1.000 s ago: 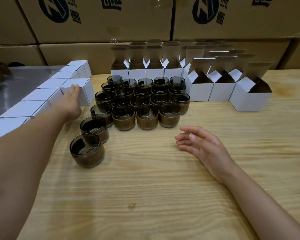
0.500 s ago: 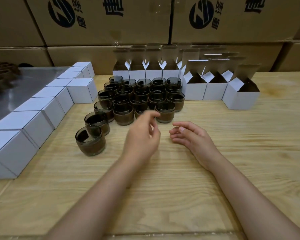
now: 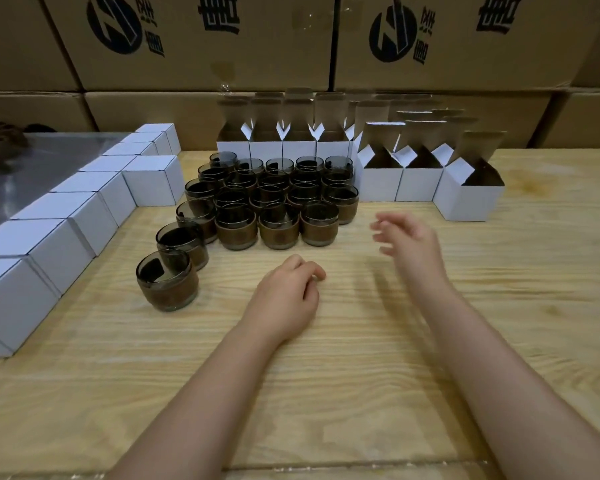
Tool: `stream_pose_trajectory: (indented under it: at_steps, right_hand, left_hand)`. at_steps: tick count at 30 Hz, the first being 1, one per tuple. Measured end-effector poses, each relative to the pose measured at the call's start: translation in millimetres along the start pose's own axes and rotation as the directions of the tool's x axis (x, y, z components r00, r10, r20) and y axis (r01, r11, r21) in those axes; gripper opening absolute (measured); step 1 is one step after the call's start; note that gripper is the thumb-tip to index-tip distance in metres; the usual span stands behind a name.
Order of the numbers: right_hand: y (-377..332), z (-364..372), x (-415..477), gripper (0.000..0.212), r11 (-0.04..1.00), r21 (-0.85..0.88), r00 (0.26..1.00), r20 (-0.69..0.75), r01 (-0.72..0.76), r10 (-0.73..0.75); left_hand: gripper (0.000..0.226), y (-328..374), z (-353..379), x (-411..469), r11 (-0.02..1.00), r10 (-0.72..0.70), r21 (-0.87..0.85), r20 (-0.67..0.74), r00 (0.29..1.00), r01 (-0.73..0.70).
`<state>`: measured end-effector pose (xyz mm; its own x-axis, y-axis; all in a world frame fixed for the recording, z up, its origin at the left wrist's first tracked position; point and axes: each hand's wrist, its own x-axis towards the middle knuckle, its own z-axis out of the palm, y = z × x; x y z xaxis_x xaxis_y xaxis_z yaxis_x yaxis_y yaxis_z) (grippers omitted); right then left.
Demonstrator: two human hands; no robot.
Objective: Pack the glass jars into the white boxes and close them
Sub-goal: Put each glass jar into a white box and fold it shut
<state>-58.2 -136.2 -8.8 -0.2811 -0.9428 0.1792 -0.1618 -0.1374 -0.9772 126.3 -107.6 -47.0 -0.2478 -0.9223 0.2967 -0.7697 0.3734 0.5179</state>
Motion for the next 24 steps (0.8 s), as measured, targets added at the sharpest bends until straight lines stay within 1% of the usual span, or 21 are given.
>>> stream_pose_trajectory:
  at_steps: [2, 4, 6, 8, 10, 12, 15, 18, 20, 21, 24]
  right_hand:
    - [-4.2, -17.6, 28.5, 0.018, 0.983, -0.183, 0.990, -0.137, -0.003, -0.022]
    - [-3.8, -37.6, 57.1, 0.031, 0.931, -0.357, 0.974, -0.228, -0.071, -0.013]
    - [0.0, -57.2, 81.5, 0.045, 0.834, -0.532, 0.958, -0.287, -0.148, -0.013]
    - [3.5, -72.3, 101.2, 0.052, 0.733, -0.640, 0.940, -0.340, -0.229, -0.004]
    - [5.8, -80.3, 115.7, 0.056, 0.648, -0.698, 0.931, -0.363, -0.304, 0.045]
    - [6.6, -83.6, 124.4, 0.055, 0.604, -0.717, 0.926, -0.363, -0.348, 0.102]
    - [7.4, -84.7, 131.0, 0.039, 0.573, -0.740, 0.929, -0.353, -0.352, 0.114]
    - [4.8, -82.5, 130.7, 0.028, 0.529, -0.774, 0.927, -0.367, -0.349, 0.075]
    - [0.9, -79.4, 125.7, 0.024, 0.475, -0.818, 0.931, -0.365, -0.325, 0.008]
    - [-1.4, -77.9, 121.9, 0.023, 0.458, -0.837, 0.937, -0.349, -0.300, -0.024]
    - [-8.9, -72.7, 102.7, 0.021, 0.449, -0.864, 0.954, -0.289, -0.227, -0.074]
  left_hand:
    - [0.025, 0.0, 0.0, 0.9, 1.000, -0.004, 0.007, -0.001, 1.000, 0.004]
    - [0.024, -0.2, 0.0, 1.5, 1.000, -0.006, 0.015, -0.004, 1.000, 0.006]
    - [0.023, 0.2, 0.5, 1.6, 1.000, -0.008, 0.022, -0.004, 1.000, 0.008]
    - [0.023, -0.4, 1.3, 2.3, 1.000, -0.016, 0.020, -0.001, 1.000, 0.016]
    - [0.023, -1.2, 1.6, 2.6, 1.000, -0.024, 0.016, 0.005, 1.000, 0.024]
    - [0.022, -1.6, 1.4, 2.4, 1.000, -0.028, 0.012, 0.010, 1.000, 0.028]
    - [0.022, -1.4, 0.9, 1.8, 1.000, -0.031, 0.002, 0.012, 0.999, 0.031]
    - [0.022, -1.5, 0.8, 2.0, 0.999, -0.035, 0.001, 0.017, 0.999, 0.035]
    - [0.022, -1.6, 0.5, 2.1, 0.999, -0.037, -0.003, 0.020, 0.999, 0.038]
    - [0.023, -1.4, 0.3, 2.0, 0.999, -0.040, -0.004, 0.022, 0.999, 0.040]
    - [0.023, -1.1, -0.5, 1.6, 0.999, -0.043, -0.011, 0.027, 0.999, 0.044]
